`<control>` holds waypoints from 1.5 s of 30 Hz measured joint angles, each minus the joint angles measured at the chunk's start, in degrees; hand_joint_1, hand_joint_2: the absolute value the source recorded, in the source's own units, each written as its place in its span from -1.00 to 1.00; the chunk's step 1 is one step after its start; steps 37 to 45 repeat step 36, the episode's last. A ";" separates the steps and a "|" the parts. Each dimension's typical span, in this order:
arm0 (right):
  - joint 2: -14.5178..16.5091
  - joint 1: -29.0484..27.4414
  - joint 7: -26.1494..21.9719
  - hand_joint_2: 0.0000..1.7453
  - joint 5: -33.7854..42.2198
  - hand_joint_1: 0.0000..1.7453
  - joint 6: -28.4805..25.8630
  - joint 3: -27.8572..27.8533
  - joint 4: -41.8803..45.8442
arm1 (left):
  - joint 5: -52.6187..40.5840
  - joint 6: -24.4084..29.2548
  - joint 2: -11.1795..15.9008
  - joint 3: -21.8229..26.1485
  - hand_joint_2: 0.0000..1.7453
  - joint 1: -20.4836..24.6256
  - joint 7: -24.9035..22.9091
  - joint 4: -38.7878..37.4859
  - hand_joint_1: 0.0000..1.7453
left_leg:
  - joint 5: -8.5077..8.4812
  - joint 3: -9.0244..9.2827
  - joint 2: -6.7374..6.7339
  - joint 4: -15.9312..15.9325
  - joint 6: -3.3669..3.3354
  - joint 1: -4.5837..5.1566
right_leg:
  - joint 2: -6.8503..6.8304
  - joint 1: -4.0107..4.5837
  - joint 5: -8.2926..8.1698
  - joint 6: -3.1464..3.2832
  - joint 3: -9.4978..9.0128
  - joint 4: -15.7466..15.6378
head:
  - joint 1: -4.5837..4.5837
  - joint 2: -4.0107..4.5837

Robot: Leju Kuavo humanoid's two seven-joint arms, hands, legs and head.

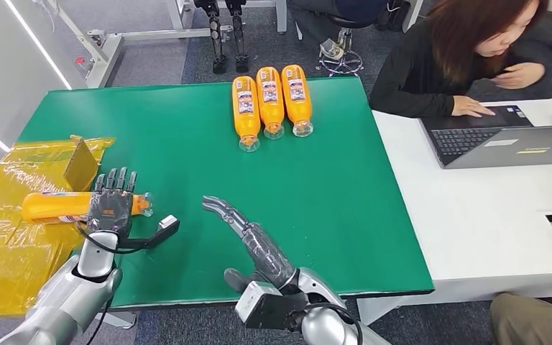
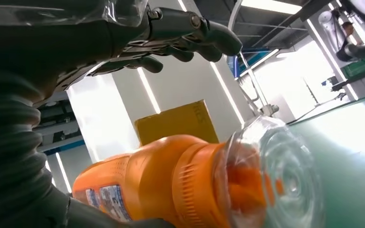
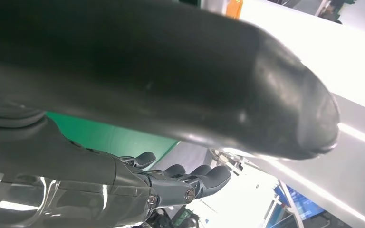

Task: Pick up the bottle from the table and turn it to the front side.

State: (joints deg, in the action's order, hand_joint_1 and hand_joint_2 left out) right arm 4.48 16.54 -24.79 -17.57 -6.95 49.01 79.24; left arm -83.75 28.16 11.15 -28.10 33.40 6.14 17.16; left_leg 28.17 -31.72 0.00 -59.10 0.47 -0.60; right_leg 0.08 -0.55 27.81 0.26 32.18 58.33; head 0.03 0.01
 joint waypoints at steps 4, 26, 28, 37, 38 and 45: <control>0.00 -0.44 0.18 -1.00 -1.18 -1.00 -1.36 -0.21 -0.40 | 0.94 2.65 -1.86 1.39 1.00 -0.24 3.60 0.82 -1.00 | 0.00 -0.01 0.02 -0.02 0.00 0.02 | -0.02 -0.01 0.00 0.00 -0.01 0.00 | 0.00 0.00; -2.93 -6.98 -0.65 -1.00 -4.30 -1.00 -11.35 -12.08 3.44 | 56.89 -15.94 -3.31 7.61 1.00 -27.79 29.67 65.02 -1.00 | 0.02 -0.07 -0.01 -0.03 -0.02 0.04 | 0.01 -0.07 -0.01 0.00 0.06 -0.02 | 0.00 0.00; -3.06 -7.47 -1.09 -0.50 -4.32 -1.00 -12.29 -12.89 4.26 | 61.49 -18.85 -4.55 8.03 1.00 -29.36 31.09 68.25 -1.00 | 0.02 -0.08 -0.01 -0.04 -0.02 0.04 | 0.00 -0.07 -0.01 0.00 0.05 -0.03 | 0.00 0.00; -3.24 -9.72 -2.35 1.00 -4.38 -1.00 -14.68 -14.89 8.94 | 77.18 -28.87 -10.90 9.65 1.00 -33.49 33.69 74.13 -1.00 | 0.02 -0.08 -0.01 -0.05 -0.02 0.04 | -0.01 -0.08 -0.01 0.00 0.05 -0.05 | -0.01 0.00; -3.24 -9.72 -2.35 1.00 -4.38 -1.00 -14.68 -14.89 8.94 | 77.18 -28.87 -10.90 9.65 1.00 -33.49 33.69 74.13 -1.00 | 0.02 -0.08 -0.01 -0.05 -0.02 0.04 | -0.01 -0.08 -0.01 0.00 0.05 -0.05 | -0.01 0.00; -3.24 -9.72 -2.35 1.00 -4.38 -1.00 -14.68 -14.89 8.94 | 77.18 -28.87 -10.90 9.65 1.00 -33.49 33.69 74.13 -1.00 | 0.02 -0.08 -0.01 -0.05 -0.02 0.04 | -0.01 -0.08 -0.01 0.00 0.05 -0.05 | -0.01 0.00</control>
